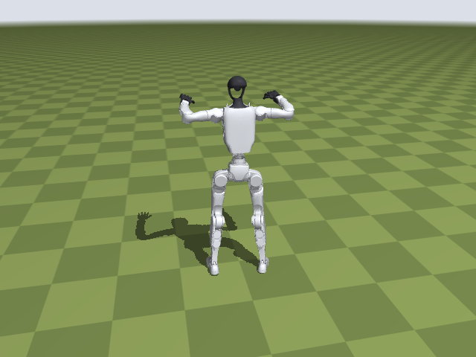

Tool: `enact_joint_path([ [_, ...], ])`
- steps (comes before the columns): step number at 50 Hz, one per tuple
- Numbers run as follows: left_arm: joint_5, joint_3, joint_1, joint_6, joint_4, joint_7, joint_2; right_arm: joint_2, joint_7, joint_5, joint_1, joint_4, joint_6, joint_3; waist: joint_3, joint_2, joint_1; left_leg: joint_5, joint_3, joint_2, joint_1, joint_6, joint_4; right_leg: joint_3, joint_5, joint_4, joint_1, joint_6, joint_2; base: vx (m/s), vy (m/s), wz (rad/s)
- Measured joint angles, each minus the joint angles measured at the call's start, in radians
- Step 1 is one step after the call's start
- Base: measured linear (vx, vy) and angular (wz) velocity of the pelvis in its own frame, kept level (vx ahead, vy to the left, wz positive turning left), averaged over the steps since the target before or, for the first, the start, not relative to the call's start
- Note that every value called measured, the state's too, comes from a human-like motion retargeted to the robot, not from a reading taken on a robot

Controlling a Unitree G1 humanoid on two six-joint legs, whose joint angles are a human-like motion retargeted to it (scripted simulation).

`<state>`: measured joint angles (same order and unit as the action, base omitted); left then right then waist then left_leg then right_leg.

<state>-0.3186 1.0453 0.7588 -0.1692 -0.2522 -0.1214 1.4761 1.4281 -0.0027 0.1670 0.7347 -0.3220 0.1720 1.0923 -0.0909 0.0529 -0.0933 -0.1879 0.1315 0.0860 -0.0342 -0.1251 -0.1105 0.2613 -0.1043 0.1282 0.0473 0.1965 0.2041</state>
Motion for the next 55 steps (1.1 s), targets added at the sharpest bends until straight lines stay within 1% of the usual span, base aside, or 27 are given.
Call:
enact_joint_path([
  [55, -0.009, 0.012, -0.012, 0.007, -0.002, -0.006, 0.009, 0.005, 0.001, 0.012, -0.021, 0.007, -0.005, -0.008, -0.002, 0.011, 0.005, -0.003, -0.001, -0.001, 0.003, 0.001, -0.002, -0.001, -0.008, -0.009, 0.003, 0.002, 0.0, 0.0, 0.0, 0.0],
])
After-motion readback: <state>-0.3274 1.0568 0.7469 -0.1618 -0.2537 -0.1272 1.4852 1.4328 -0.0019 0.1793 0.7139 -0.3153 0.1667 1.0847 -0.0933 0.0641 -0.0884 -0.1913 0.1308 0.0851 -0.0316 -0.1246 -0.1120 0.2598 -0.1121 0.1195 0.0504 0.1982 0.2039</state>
